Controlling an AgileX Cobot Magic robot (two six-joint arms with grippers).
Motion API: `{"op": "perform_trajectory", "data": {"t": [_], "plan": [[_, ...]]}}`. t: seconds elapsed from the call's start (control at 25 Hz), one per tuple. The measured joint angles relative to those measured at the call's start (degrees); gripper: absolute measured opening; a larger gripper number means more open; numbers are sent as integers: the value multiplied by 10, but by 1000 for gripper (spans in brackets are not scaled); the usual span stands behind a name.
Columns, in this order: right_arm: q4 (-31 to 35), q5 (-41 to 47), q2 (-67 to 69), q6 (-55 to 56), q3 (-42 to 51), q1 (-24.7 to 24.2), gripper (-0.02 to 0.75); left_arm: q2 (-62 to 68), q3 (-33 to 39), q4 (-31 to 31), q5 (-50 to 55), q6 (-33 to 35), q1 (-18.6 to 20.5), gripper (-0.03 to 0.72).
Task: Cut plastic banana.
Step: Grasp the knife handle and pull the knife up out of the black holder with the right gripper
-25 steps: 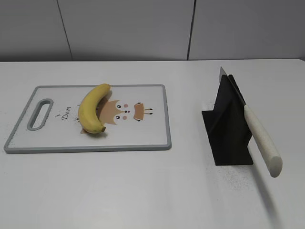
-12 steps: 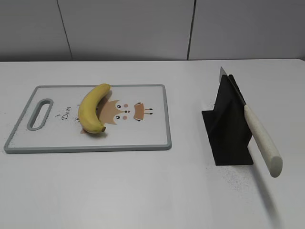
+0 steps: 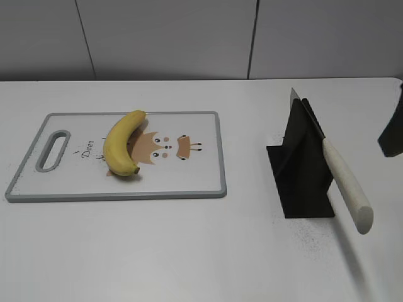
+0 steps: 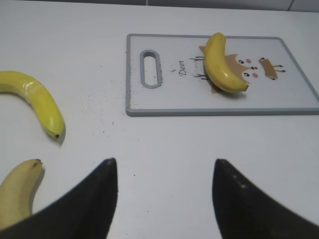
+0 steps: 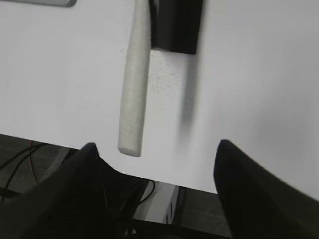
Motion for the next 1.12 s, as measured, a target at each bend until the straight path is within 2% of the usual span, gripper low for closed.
{"op": "perform_trajectory", "data": {"t": [0.24, 0.36, 0.88, 1.12], "plan": [[-34, 0, 53, 54, -7, 84, 536, 0, 0, 0, 0, 0, 0, 589], [-51, -1, 81, 79, -8, 103, 536, 0, 0, 0, 0, 0, 0, 589], [-65, -45, 192, 109, -11, 111, 515, 0, 0, 0, 0, 0, 0, 589], [-68, -57, 224, 122, -12, 111, 443, 0, 0, 0, 0, 0, 0, 589]]}}
